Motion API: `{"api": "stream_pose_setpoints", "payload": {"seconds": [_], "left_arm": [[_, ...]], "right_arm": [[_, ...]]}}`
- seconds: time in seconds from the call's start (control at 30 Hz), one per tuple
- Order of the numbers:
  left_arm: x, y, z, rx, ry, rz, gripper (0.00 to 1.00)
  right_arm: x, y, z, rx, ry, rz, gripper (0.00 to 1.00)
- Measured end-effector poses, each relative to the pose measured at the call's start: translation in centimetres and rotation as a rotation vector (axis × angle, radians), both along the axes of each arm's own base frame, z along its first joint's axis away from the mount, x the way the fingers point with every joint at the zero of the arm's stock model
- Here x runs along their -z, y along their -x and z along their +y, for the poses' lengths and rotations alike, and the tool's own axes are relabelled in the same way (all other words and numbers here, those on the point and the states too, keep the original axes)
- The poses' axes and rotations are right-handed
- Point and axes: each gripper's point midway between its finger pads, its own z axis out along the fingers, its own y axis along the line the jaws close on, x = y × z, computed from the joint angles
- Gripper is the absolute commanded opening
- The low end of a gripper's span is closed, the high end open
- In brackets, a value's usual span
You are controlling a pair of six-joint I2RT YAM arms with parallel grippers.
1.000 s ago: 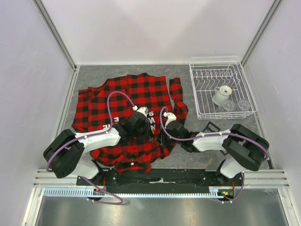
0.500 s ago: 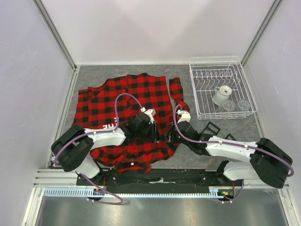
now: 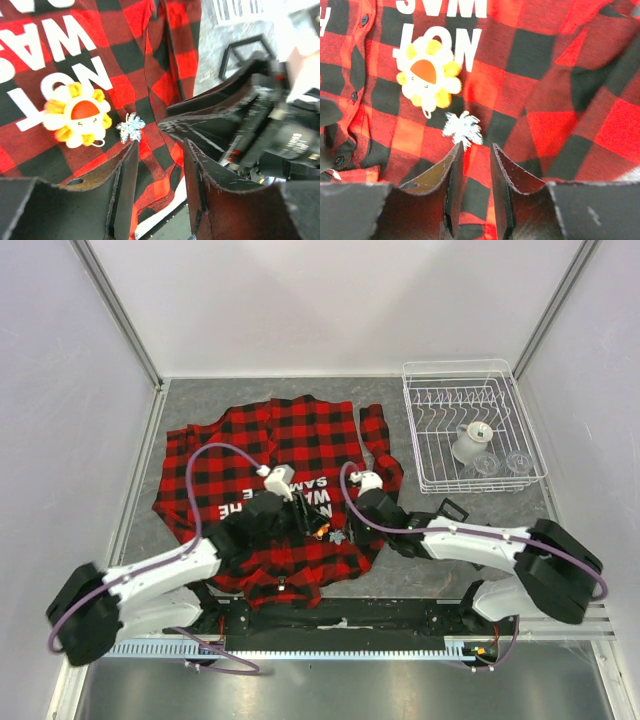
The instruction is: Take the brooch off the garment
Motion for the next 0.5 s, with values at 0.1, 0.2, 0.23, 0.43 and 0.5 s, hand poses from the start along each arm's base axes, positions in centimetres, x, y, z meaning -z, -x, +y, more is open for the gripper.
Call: {"api": "stream_pose_setpoints", "payload": {"seconds": [0.1,0.2,0.23,0.43,0.5], "left_arm": [[-2.3,0.2,2.2,-0.073,0.044,-0.077,0.50],[-2.4,0.7,4.1,-0.119,0.040,-0.100,0.51],[-2.1,0.8,4.7,-0.132,0.031,-0.102,0.51],[-1.1,1.3,6.2,-0.159,-0.001,-0.097,0.54],[-0.9,1.5,6.3,-0.158,0.000,-0.097,0.54]], "right_arm": [[0.3,-0.2,1.8,-0.042,0.031,0.005,0.37],[1.0,-0.5,3.6,-0.063,0.086,0.007,0.40],[1.3,-0.5,4.2,-0.068,0.105,0.008,0.40],[3.1,-0.4,5.1,-0.058,0.224,-0.004,0.51],[3.2,-0.4,5.2,-0.051,0.247,-0.016,0.52]]}}
